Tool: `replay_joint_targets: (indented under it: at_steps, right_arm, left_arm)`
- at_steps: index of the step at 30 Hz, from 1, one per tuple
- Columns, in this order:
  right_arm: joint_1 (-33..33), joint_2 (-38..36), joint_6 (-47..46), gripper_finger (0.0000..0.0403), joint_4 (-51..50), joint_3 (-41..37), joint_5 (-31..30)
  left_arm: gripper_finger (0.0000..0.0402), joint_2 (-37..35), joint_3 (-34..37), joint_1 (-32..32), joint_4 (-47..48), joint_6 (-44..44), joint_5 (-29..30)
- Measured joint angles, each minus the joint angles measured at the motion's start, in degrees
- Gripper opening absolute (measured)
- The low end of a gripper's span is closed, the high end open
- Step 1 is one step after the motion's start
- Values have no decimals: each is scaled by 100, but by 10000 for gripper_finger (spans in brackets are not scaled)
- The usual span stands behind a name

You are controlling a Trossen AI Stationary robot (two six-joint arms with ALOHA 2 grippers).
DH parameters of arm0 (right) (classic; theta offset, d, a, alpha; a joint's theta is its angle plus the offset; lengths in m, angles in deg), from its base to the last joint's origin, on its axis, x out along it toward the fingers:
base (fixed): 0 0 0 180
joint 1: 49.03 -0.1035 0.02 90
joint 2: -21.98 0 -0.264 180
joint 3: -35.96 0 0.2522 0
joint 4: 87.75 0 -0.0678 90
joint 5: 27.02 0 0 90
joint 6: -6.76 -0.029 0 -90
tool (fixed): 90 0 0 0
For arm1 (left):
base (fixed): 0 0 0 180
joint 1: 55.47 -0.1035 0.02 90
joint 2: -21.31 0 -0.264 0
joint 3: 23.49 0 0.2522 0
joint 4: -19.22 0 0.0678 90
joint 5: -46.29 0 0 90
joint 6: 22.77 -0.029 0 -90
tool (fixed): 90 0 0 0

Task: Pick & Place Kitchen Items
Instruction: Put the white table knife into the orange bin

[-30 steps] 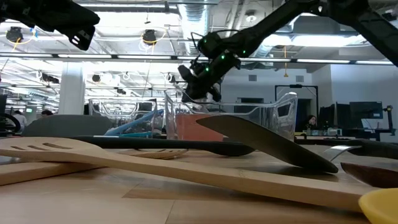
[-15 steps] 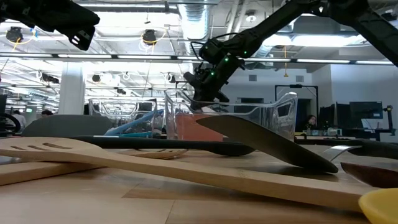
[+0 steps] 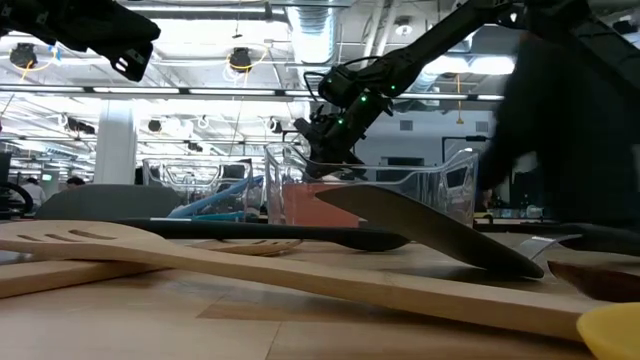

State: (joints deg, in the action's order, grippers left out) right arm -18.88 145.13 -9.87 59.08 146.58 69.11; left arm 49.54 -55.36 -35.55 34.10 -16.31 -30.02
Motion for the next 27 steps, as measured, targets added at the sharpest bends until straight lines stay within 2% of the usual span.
replay_joint_targets:
  at_steps: [9, 21, 27]
  right_arm:
    - [35, -9, -126, 12, -592, 0, -3]
    - [160, -9, 25, 12, -635, 0, 280]
    - [174, -9, 187, 53, -520, 0, 286]
  left_arm:
    - [2, 0, 0, 0, -2, 0, 0]
    - [2, 0, 0, -1, -3, 0, 0]
    - [2, 0, 0, -2, -2, 2, 0]
